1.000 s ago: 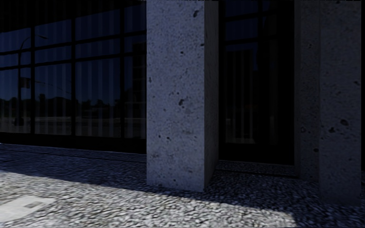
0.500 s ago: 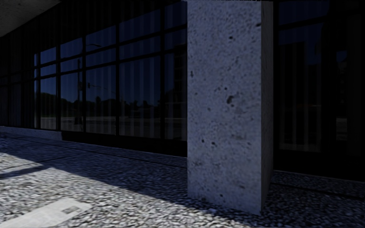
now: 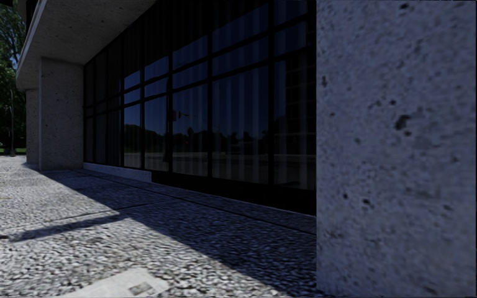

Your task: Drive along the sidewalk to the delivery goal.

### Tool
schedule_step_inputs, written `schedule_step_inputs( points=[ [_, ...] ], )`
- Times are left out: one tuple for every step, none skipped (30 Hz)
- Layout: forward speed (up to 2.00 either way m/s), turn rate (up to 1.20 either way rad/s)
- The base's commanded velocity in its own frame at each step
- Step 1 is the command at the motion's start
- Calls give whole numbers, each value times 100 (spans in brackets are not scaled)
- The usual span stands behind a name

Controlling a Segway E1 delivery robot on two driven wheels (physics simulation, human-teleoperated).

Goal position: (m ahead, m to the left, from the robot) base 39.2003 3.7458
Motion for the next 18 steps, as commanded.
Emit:
schedule_step_inputs(
  points=[
    [65,59],
    [65,59],
    [65,59],
    [65,59],
    [65,59],
    [65,59],
    [65,59],
    [65,59],
    [65,59],
    [65,59],
    [65,59],
    [65,59],
    [65,59],
    [65,59],
    [65,59],
    [65,59],
    [65,59],
    [65,59]
  ],
)
